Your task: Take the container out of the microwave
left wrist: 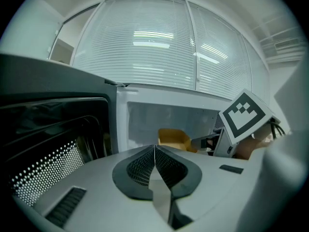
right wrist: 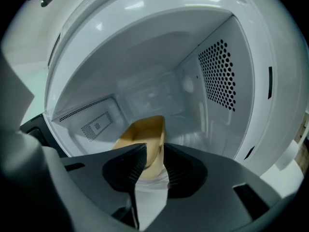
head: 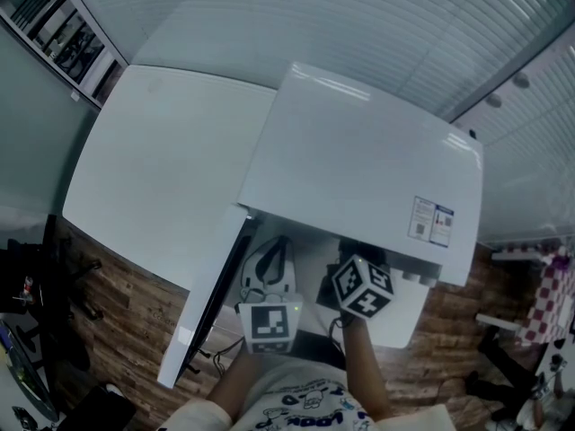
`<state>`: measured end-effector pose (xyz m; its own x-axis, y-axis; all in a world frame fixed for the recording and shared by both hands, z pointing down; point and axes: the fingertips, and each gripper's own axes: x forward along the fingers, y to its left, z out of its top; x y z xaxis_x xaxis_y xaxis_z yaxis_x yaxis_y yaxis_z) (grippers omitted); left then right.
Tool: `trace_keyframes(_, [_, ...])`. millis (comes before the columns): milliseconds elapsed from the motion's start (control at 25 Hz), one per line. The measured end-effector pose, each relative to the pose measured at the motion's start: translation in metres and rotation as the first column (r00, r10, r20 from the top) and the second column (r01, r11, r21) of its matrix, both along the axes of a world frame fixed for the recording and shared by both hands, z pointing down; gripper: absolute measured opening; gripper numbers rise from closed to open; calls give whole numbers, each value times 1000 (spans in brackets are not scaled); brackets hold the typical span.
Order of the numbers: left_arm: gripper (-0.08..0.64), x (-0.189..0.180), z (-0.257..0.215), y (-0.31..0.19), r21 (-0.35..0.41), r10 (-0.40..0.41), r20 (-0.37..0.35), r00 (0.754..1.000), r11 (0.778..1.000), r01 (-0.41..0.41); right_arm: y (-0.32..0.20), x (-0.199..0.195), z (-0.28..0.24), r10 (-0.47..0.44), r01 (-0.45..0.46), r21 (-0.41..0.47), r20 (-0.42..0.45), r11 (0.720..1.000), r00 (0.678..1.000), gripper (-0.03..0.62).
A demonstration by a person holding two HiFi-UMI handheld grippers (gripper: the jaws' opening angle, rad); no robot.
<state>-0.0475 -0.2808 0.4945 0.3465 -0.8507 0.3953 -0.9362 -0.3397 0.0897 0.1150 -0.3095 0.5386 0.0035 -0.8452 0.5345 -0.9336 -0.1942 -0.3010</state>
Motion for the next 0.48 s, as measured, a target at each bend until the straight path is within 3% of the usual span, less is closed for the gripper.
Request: trace_keyframes(480, [44, -3, 0, -3, -2, -10, 6, 1000, 1000, 10, -4, 3, 11, 29, -28, -61, 8, 998, 1000, 106])
